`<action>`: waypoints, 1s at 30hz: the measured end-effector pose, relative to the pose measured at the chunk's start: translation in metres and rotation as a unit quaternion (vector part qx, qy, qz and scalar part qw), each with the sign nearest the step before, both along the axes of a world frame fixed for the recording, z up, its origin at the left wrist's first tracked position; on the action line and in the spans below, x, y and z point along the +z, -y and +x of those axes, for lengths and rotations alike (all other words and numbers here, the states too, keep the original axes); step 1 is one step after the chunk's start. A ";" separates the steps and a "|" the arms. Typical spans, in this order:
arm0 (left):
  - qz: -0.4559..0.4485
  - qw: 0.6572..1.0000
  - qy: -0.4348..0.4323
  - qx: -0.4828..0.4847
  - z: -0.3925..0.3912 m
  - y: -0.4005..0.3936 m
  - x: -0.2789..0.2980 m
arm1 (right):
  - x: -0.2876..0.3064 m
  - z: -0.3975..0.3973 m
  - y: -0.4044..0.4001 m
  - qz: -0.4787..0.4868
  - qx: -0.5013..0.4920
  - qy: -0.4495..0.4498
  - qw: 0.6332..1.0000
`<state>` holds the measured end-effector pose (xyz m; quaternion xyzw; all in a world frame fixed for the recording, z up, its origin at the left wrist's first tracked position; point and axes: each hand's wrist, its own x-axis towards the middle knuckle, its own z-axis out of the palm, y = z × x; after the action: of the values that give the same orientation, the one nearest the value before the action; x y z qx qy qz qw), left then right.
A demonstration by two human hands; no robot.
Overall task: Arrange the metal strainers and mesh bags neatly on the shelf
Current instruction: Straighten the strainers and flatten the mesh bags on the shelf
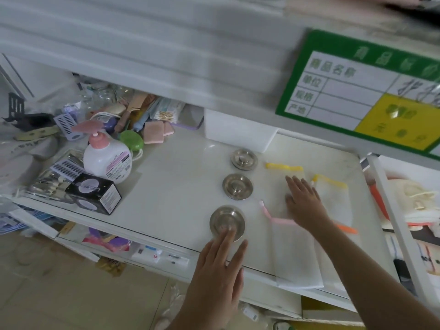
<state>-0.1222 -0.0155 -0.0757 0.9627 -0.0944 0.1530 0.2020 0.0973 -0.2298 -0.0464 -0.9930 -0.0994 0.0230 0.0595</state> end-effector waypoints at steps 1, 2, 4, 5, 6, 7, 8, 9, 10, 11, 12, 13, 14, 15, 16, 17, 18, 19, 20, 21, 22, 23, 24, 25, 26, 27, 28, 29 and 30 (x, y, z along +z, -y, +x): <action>-0.004 1.000 0.002 -0.008 -0.004 0.003 0.000 | -0.006 0.005 0.005 -0.031 0.015 -0.018 0.999; -0.006 1.000 0.004 -0.016 -0.006 0.005 0.000 | -0.010 0.010 0.006 -0.047 0.026 -0.029 0.998; -0.011 1.000 0.006 -0.024 -0.009 0.009 0.000 | -0.014 0.018 -0.001 -0.038 0.009 -0.037 0.999; -0.014 1.000 0.003 -0.025 -0.010 0.010 0.000 | -0.015 0.021 -0.007 -0.028 -0.003 -0.037 0.999; -0.014 1.000 -0.001 -0.025 -0.010 0.011 0.000 | -0.016 0.023 -0.014 -0.020 -0.012 -0.033 0.999; -0.014 1.000 -0.005 -0.022 -0.010 0.012 0.000 | -0.017 0.023 -0.021 -0.014 -0.023 -0.028 0.999; -0.014 1.000 -0.011 -0.019 -0.011 0.012 0.000 | -0.018 0.023 -0.027 -0.012 -0.029 -0.027 0.999; -0.015 1.000 -0.018 -0.018 -0.011 0.013 0.000 | -0.019 0.024 -0.032 -0.010 -0.036 -0.029 0.999; -0.016 0.999 -0.024 -0.017 -0.011 0.013 0.000 | -0.019 0.025 -0.037 -0.008 -0.041 -0.032 0.999; -0.017 0.999 -0.030 -0.018 -0.012 0.014 0.000 | -0.019 0.025 -0.040 -0.008 -0.048 -0.036 0.998; -0.017 0.999 -0.035 -0.019 -0.012 0.014 0.000 | -0.018 0.025 -0.043 -0.006 -0.054 -0.037 0.998; -0.016 0.999 -0.040 -0.021 -0.013 0.015 0.000 | -0.016 0.025 -0.045 -0.005 -0.058 -0.037 0.998; -0.013 0.999 -0.043 -0.024 -0.013 0.016 -0.001 | -0.014 0.024 -0.046 -0.002 -0.057 -0.038 0.998; -0.012 0.999 -0.046 -0.027 -0.014 0.017 -0.001 | -0.012 0.023 -0.045 0.006 -0.053 -0.037 0.998; -0.012 0.998 -0.047 -0.031 -0.014 0.019 -0.002 | -0.009 0.022 -0.042 0.018 -0.049 -0.028 0.998; -0.011 0.998 -0.045 -0.036 -0.015 0.020 -0.003 | -0.006 0.019 -0.036 0.040 -0.050 -0.007 0.998; -0.009 0.998 -0.043 -0.042 -0.015 0.022 -0.004 | -0.002 0.016 -0.027 0.069 -0.060 0.029 0.995; -0.005 0.998 -0.041 -0.047 -0.015 0.023 -0.005 | 0.002 0.012 -0.014 0.097 -0.081 0.069 0.990; -0.003 0.998 -0.039 -0.052 -0.014 0.025 -0.005 | 0.005 0.008 0.002 0.117 -0.109 0.104 0.982; -0.001 0.998 -0.037 -0.057 -0.013 0.028 -0.006 | 0.007 0.003 0.020 0.124 -0.138 0.117 0.976; 0.000 0.997 -0.036 -0.061 -0.012 0.030 -0.006 | 0.009 -0.002 0.037 0.122 -0.160 0.117 0.973; 0.002 0.997 -0.035 -0.069 -0.011 0.034 -0.006 | 0.005 -0.004 0.056 0.105 -0.171 0.100 0.974; 0.007 0.996 -0.036 -0.078 -0.010 0.038 -0.006 | 0.002 -0.005 0.071 0.078 -0.171 0.070 0.980; 0.014 0.995 -0.037 -0.089 -0.009 0.042 -0.005 | -0.001 -0.005 0.084 0.044 -0.157 0.026 0.986; 0.020 0.994 -0.039 -0.101 -0.008 0.046 -0.003 | -0.006 -0.003 0.095 0.005 -0.131 -0.021 0.991; 0.025 0.993 -0.041 -0.112 -0.007 0.050 0.000 | -0.009 0.000 0.103 -0.032 -0.107 -0.052 0.992; 0.032 0.991 -0.042 -0.124 -0.006 0.054 0.002 | -0.009 0.004 0.108 -0.064 -0.083 -0.078 0.991; 0.040 0.989 -0.042 -0.134 -0.005 0.058 0.003 | -0.008 0.009 0.110 -0.101 -0.045 -0.082 0.991; 0.046 0.988 -0.042 -0.144 -0.004 0.061 0.004 | -0.006 0.012 0.109 -0.147 0.013 -0.085 0.985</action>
<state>-0.1260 -0.0769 -0.0713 0.9531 -0.2301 0.0769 0.1812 0.1093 -0.3392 -0.0527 -0.9840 -0.1025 0.1224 -0.0790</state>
